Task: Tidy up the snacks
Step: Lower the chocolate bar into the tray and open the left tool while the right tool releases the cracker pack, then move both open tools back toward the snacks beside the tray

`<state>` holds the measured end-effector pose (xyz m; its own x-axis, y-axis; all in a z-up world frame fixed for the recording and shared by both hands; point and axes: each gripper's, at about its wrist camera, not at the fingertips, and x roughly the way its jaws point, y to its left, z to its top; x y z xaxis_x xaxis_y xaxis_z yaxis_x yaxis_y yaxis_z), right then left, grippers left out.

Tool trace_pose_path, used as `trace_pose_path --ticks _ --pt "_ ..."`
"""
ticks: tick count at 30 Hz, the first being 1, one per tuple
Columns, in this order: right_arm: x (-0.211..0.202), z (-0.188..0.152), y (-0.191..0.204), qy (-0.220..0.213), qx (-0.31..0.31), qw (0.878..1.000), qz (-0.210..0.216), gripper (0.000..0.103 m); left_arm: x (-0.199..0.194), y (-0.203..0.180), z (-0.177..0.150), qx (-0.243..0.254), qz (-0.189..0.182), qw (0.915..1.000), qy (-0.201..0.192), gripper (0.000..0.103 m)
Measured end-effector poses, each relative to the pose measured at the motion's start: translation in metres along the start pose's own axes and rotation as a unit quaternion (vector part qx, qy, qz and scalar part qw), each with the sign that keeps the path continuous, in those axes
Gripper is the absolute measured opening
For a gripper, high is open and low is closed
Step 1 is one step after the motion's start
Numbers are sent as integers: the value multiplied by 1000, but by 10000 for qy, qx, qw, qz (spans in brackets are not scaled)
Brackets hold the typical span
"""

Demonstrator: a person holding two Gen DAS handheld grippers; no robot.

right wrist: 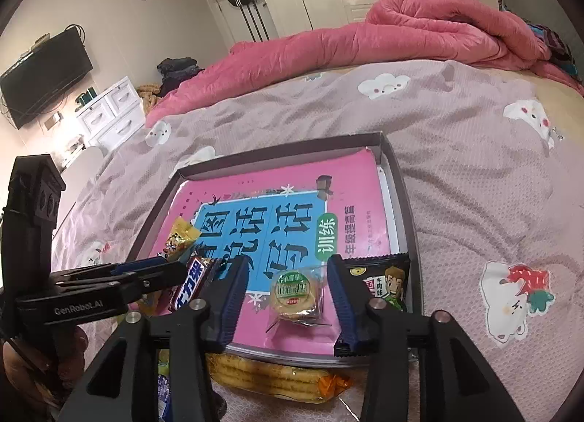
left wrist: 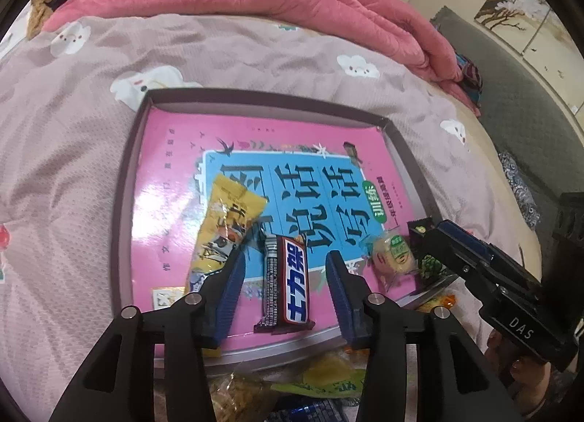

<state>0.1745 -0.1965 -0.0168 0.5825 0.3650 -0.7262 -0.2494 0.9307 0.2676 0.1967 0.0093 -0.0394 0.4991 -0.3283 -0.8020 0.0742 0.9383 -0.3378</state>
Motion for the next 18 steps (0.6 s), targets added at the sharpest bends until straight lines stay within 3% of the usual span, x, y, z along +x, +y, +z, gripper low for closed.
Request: trace_pose_path --ticks 2,10,13,18 --pt "-3 1 -1 -73 11 10000 -8 47 -6 2 1 -50 8 10000 -79 57" --pt "-16 6 -9 -309 195 9993 32 52 -24 11 2 -132 142 9994 -282 60" --pt "-19 6 -9 -372 227 9990 75 52 -30 14 2 -180 177 9991 -355 70" --pt "-25 5 -6 -423 188 9989 113 53 -39 18 0 -222 222 9986 -428 71"
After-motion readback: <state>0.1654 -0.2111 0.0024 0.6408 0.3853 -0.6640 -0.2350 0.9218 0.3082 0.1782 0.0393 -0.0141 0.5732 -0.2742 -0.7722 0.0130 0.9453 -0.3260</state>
